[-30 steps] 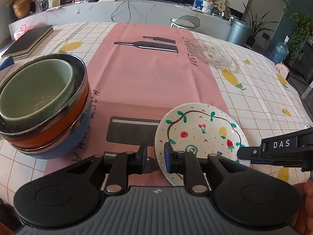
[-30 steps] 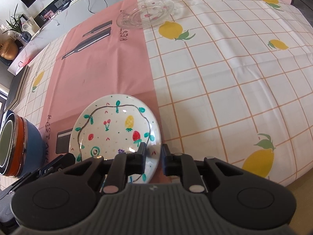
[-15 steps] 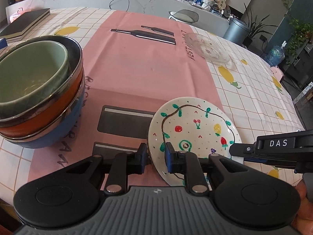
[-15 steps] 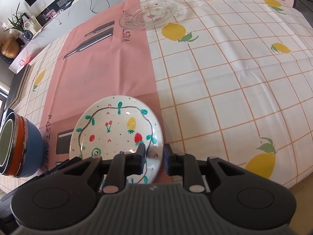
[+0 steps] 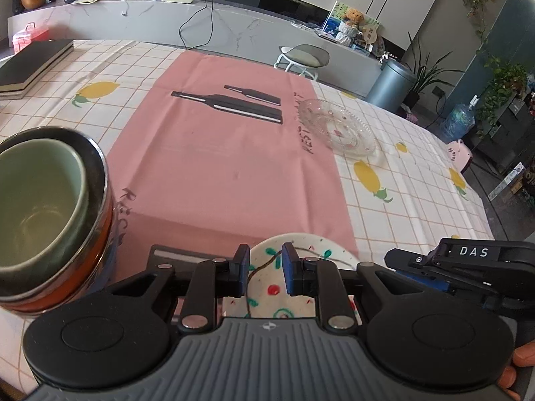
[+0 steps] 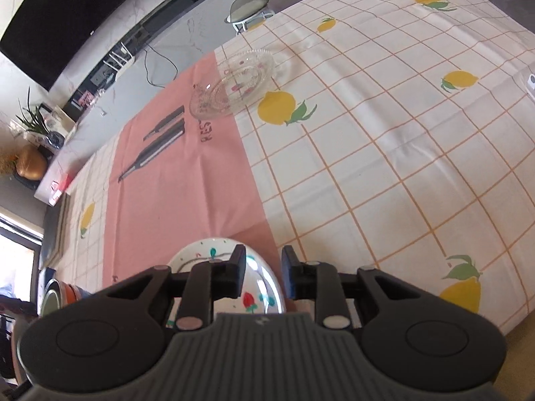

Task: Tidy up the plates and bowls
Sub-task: 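Lower the painted plate onto the glass plate with the left gripper, then move the left gripper to the clear glass plate and grasp its rim, then carry the glass plate with the left gripper onto the painted plate, then open the left gripper and release the glass plate, then grasp the rim of the steel bowl stack with both grippers, then carry the bowl stack with both grippers onto the stacked plates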

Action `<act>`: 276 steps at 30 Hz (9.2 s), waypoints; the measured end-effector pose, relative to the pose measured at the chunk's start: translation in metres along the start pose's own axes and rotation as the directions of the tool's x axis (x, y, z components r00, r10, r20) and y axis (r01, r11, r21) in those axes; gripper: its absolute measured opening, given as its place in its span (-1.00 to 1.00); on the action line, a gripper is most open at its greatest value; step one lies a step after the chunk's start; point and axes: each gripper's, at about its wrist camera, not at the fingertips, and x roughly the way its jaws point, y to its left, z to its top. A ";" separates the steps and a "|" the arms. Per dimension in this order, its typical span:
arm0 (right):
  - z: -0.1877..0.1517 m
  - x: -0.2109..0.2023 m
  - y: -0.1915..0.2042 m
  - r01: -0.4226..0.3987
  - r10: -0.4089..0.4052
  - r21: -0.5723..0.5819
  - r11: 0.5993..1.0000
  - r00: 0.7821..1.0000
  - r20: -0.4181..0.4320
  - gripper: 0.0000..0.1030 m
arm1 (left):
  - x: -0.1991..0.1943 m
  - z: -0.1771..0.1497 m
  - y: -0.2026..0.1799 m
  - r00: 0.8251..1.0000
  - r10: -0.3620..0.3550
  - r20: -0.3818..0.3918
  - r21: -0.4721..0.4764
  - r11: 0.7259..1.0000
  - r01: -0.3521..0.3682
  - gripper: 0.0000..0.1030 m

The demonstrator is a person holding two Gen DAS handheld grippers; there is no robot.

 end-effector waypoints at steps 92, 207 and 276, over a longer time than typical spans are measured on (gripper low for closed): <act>0.068 0.059 -0.064 -0.074 0.050 0.260 0.963 0.994 0.098 -0.91 | 0.130 0.062 -0.022 0.986 -0.134 -0.097 -0.079 0.989 0.126 -0.76; -0.050 -0.036 0.062 0.234 -0.185 -0.376 0.897 0.969 0.164 0.20 | -0.096 -0.015 0.025 0.997 0.058 0.047 0.115 0.991 -0.063 -0.05; -0.107 0.091 0.192 -0.140 0.116 -0.056 0.989 0.942 -0.316 -0.06 | -0.054 0.021 0.200 0.989 0.080 -0.123 -0.416 0.901 -0.125 -0.12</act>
